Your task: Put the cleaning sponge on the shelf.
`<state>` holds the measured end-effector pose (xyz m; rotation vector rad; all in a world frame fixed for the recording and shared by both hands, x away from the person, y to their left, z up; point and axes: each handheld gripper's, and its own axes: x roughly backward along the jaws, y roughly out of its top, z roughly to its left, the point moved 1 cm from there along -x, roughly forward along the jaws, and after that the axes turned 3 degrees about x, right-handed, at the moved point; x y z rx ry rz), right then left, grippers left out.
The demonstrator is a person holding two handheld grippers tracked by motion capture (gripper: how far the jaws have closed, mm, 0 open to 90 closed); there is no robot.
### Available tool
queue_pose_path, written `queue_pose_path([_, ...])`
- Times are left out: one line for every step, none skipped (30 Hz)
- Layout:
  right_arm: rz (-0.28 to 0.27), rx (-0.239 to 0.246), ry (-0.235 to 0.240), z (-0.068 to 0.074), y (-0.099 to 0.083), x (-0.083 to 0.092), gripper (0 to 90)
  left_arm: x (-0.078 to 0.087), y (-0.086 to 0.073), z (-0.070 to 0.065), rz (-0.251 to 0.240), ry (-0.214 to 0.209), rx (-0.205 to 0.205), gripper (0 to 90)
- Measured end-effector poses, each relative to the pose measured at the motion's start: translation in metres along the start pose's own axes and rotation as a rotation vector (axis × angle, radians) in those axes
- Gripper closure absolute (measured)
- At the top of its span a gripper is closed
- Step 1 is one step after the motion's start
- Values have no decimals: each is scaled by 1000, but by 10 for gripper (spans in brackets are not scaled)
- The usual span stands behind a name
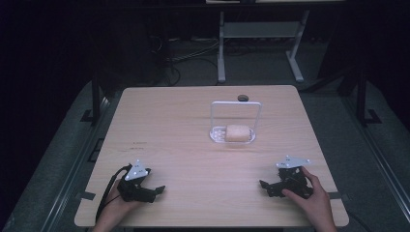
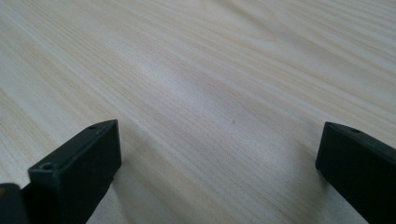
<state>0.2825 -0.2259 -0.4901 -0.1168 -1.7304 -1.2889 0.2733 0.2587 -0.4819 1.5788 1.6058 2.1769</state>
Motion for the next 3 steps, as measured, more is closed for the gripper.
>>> queue_pose_path([0, 0, 0, 0, 0, 0, 0, 0, 0, 0, 0, 0, 0, 128])
queue_pose_path([0, 0, 0, 0, 0, 0, 0, 0, 0, 0, 0, 0, 0, 129])
queue_pose_path([0, 0, 0, 0, 0, 0, 0, 0, 0, 0, 0, 0, 0, 129])
